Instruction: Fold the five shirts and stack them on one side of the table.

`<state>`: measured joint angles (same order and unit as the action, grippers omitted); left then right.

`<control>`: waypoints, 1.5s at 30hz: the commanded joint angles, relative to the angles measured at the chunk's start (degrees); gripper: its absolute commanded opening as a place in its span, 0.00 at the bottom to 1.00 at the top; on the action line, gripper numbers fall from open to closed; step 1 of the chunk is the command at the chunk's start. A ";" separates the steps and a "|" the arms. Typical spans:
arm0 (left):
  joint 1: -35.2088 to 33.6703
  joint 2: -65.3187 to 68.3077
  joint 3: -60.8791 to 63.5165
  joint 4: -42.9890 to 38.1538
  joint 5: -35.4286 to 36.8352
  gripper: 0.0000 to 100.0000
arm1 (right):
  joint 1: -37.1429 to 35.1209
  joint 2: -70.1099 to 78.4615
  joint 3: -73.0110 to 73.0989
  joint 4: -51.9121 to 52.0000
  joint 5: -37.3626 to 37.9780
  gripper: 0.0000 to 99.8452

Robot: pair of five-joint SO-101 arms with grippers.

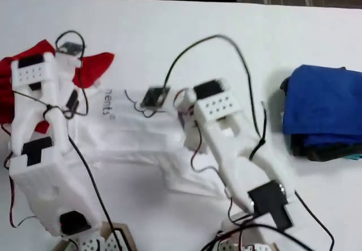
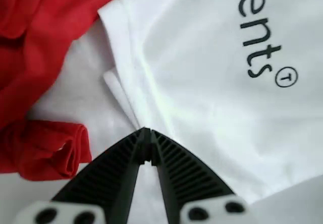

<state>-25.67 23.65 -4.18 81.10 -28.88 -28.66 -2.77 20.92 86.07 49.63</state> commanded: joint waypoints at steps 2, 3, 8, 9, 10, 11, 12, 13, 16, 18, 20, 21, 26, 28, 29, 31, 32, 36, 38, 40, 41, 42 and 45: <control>-0.26 -4.31 5.58 -5.71 1.32 0.03 | -5.23 -4.26 7.12 -4.53 0.44 0.15; -0.26 -4.22 6.46 -6.59 1.67 0.03 | -6.29 -4.26 8.35 -5.32 0.35 0.15; -0.35 -3.96 10.68 -11.60 3.69 0.03 | -11.21 -4.26 13.36 -8.48 0.09 0.15; -0.26 -3.96 11.74 -12.66 3.69 0.03 | -11.82 -4.26 14.33 -9.45 0.09 0.15; -0.26 -3.96 12.70 -13.89 3.78 0.03 | -12.26 -4.26 14.95 -10.42 0.09 0.15; -0.35 -3.96 13.85 -15.30 3.78 0.03 | -12.44 -4.26 15.47 -11.38 0.09 0.15; -0.44 -3.96 15.08 -16.62 4.31 0.03 | -12.53 -4.26 15.74 -12.26 -0.18 0.15; -0.53 -3.96 16.22 -17.85 4.92 0.03 | -12.62 -4.18 15.82 -13.14 -1.14 0.15; -0.53 -4.31 17.19 -18.55 5.19 0.03 | -12.62 -4.18 15.82 -15.08 -3.43 0.15; -0.53 -4.04 16.84 -18.55 5.27 0.03 | -12.62 -4.18 15.82 -15.16 -3.87 0.15; -0.44 -3.96 16.66 -18.55 5.36 0.03 | -12.62 -4.18 15.82 -14.81 -3.87 0.12; -0.35 -3.96 16.75 -18.55 5.36 0.03 | -12.70 -4.18 15.82 -14.64 -3.87 0.10; -0.44 -3.96 16.75 -18.55 5.36 0.03 | -13.93 -4.26 15.74 -11.21 -3.87 0.08; -0.44 -3.96 16.75 -18.55 5.36 0.03 | -15.60 -4.53 15.74 -9.27 -3.96 0.10; -0.35 -3.96 16.75 -18.55 5.36 0.03 | -16.66 -4.62 15.74 -8.40 -3.96 0.10; -0.35 -3.96 16.75 -18.55 5.36 0.03 | -18.95 -4.53 15.74 -7.16 -4.40 0.11; -0.26 -3.87 16.75 -18.55 5.36 0.03 | -20.00 -4.26 15.74 -7.16 -5.27 0.12; -0.26 -3.87 16.84 -18.55 5.36 0.03 | -21.76 -4.18 15.82 -8.84 -7.30 0.12; -0.26 -3.87 16.84 -18.55 5.36 0.03 | -21.67 -4.00 15.82 -10.07 -7.21 0.12; -0.26 -3.87 16.92 -18.55 5.36 0.03 | -21.67 -3.03 15.82 -10.59 -7.12 0.12; -0.26 -3.87 16.92 -18.55 5.36 0.03 | -21.67 -2.24 15.82 -10.86 -7.12 0.12; -0.26 -3.87 16.92 -18.55 5.36 0.03 | -21.67 -1.10 15.82 -10.95 -7.12 0.12; -0.26 -3.87 16.92 -18.55 5.36 0.03 | -21.85 1.71 15.74 -10.68 -7.12 0.12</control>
<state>-25.58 20.04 12.53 64.48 -23.96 -49.85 -2.24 36.75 75.43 42.86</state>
